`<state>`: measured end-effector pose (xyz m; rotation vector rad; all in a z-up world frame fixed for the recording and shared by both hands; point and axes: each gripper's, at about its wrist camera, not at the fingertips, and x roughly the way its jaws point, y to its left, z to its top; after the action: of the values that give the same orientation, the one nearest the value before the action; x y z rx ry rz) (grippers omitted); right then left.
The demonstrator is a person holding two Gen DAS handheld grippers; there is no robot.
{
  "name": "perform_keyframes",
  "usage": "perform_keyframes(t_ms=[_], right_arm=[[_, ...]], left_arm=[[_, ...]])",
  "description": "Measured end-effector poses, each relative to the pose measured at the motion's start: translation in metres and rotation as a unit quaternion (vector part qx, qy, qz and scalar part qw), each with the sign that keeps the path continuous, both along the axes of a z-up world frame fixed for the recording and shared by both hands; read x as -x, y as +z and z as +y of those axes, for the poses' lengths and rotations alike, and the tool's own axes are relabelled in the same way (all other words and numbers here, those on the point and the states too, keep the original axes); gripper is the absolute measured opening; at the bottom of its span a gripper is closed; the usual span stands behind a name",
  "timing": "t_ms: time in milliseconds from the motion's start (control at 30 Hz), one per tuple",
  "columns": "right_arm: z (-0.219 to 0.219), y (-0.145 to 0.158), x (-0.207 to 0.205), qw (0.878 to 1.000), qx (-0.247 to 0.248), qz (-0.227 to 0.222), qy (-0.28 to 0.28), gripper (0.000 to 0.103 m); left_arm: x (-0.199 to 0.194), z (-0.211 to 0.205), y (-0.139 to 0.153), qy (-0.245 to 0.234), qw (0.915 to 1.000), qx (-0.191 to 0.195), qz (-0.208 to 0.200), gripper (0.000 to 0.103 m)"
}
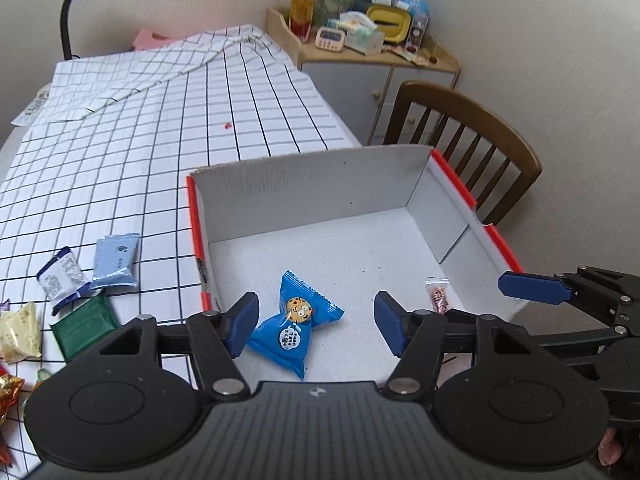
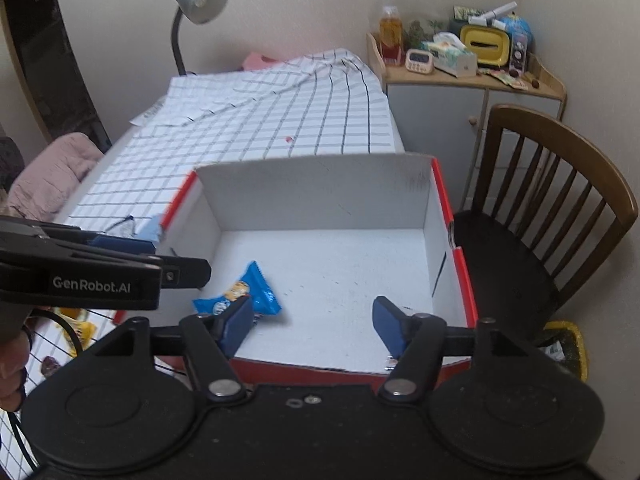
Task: Organize snacks
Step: 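Open both tools to drop the blue packet and candy in the box, then move both tools back toward the remaining snacks on the tablecloth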
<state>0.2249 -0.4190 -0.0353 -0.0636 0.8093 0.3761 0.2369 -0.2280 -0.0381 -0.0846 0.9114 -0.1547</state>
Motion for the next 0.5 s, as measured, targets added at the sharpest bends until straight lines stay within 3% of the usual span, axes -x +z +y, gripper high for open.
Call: perform_keyframes(t_ms=[500], right_arm=[[0.026,0.035,0.053,0.997,-0.04,-0.038,0.047,0.091]], left_arm=[[0.067,0.044,0.034,0.036,0.9977,0.026,-0.053,0.076]])
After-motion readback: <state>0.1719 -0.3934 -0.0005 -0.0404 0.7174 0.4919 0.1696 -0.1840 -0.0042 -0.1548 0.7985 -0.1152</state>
